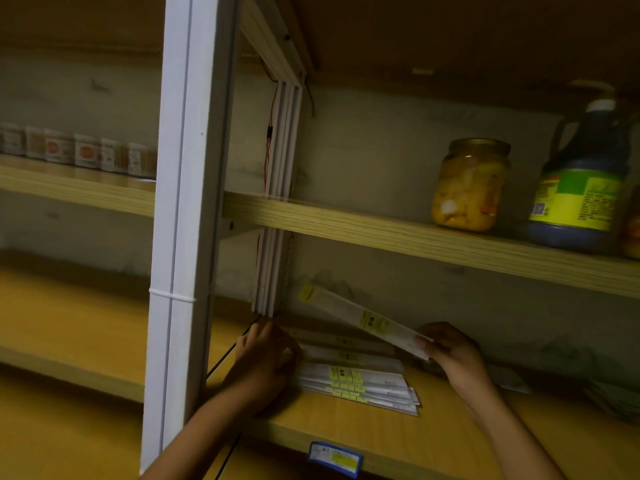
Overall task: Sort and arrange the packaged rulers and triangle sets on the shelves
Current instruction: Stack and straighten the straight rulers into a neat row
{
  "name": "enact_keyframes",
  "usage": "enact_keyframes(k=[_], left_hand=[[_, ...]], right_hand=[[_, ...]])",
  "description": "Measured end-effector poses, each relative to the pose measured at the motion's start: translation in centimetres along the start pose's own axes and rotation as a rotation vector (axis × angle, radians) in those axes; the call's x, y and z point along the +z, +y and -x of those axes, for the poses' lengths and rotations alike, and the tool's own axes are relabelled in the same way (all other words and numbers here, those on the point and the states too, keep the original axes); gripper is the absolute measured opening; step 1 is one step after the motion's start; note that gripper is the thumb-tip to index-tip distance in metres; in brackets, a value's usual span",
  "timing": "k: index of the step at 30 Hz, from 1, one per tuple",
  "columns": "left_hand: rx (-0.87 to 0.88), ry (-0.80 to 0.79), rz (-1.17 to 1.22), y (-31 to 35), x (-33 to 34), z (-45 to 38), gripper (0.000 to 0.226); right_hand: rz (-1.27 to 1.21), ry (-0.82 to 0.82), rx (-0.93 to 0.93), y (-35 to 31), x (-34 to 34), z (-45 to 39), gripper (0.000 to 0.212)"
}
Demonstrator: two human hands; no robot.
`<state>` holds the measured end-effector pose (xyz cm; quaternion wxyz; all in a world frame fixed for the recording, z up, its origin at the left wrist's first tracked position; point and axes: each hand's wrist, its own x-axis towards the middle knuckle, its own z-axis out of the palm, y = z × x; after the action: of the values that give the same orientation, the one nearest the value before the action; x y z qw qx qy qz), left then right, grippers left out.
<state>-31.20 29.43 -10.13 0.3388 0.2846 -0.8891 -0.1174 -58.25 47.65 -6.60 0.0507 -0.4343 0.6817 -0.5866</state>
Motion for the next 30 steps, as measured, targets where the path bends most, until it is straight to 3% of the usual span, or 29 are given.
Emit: enact_keyframes(k=[4,6,8,21,24,30], left_hand=[[-0.024,0.202,0.008,-0.4,0.1,-0.3,0.048],[-0.035,0.292,0.017,-0.4,0.1,-0.4,0.045],[-0.036,0.328,-0.001,-0.5,0.2,-0.5,0.028],[-0.076,0.26,-0.008,-0.7,0.8,-0.6,0.024],[-0.074,0.269,-0.001,-0.7,0.8,-0.9,0.021],[-0.038,0.292,0.084,0.0,0.1,-2.2,0.017]], right_hand=[[-0.068,-0.139,0.03,-0.3,0.7,0.5,0.017],[-0.069,-0.204,0.061,-0.5,1.0,0.9,0.017],[-0.056,-0.244,0.086,-0.6,1.3,1.2,0.015],[0.183,-0.378,0.018,-0.3,1.6,1.6,0.003],[0.176,-0.342,0.011,0.0,1.6,1.4,0.003],[0.098,-0.049,-0.052,1.2,1.2,-0.2,0.011]])
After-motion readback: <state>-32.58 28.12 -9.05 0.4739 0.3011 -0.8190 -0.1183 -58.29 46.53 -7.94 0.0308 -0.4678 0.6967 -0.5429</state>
